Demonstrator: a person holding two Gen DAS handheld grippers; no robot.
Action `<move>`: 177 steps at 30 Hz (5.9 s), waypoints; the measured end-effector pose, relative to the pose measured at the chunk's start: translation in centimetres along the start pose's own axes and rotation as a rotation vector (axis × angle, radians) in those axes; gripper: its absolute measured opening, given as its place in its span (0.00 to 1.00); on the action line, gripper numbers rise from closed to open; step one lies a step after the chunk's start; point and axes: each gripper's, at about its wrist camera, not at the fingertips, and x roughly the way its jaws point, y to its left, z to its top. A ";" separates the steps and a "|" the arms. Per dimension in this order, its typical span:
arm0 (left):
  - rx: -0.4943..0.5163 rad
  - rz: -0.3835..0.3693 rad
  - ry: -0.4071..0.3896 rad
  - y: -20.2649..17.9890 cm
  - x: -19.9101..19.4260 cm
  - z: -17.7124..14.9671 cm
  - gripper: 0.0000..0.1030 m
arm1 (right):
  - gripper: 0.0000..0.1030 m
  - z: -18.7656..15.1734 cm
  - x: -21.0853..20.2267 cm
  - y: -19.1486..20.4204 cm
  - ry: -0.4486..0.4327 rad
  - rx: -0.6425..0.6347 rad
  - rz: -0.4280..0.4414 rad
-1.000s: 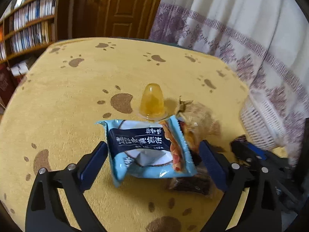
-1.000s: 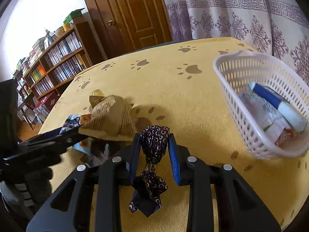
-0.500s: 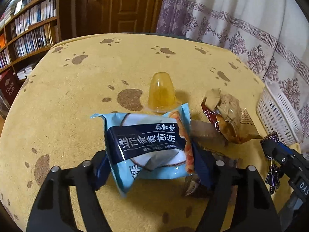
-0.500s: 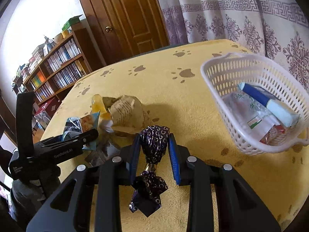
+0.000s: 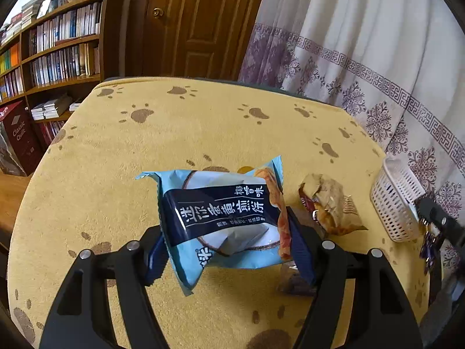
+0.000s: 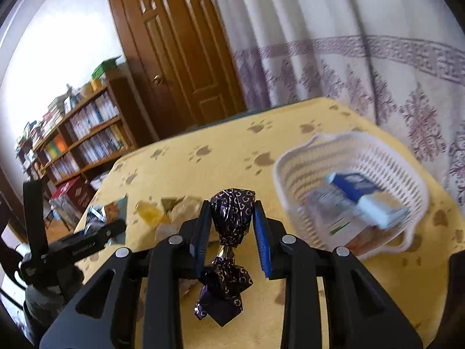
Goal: Organize snacks
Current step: 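Carry the purple candy over the basket while the left tool lifts the pastry packet, then open the right tool to drop the purple candy into the basket, then lower the blue pastry packet into the basket and open the left tool, then move the right tool to the brown paper bag while the left tool approaches the yellow jelly cup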
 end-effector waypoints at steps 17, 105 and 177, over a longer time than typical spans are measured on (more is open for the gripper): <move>0.036 -0.017 -0.005 -1.4 -0.6 -0.2 0.69 | 0.58 1.9 0.0 -8.6 -0.071 0.192 -0.137; 0.239 -0.333 0.022 -20.0 2.9 3.0 0.92 | 0.69 -5.1 -6.4 -12.3 -0.301 0.269 -0.476; -0.115 0.085 0.040 4.4 0.3 -0.7 0.93 | 0.94 -2.3 11.8 5.5 0.258 -0.060 0.116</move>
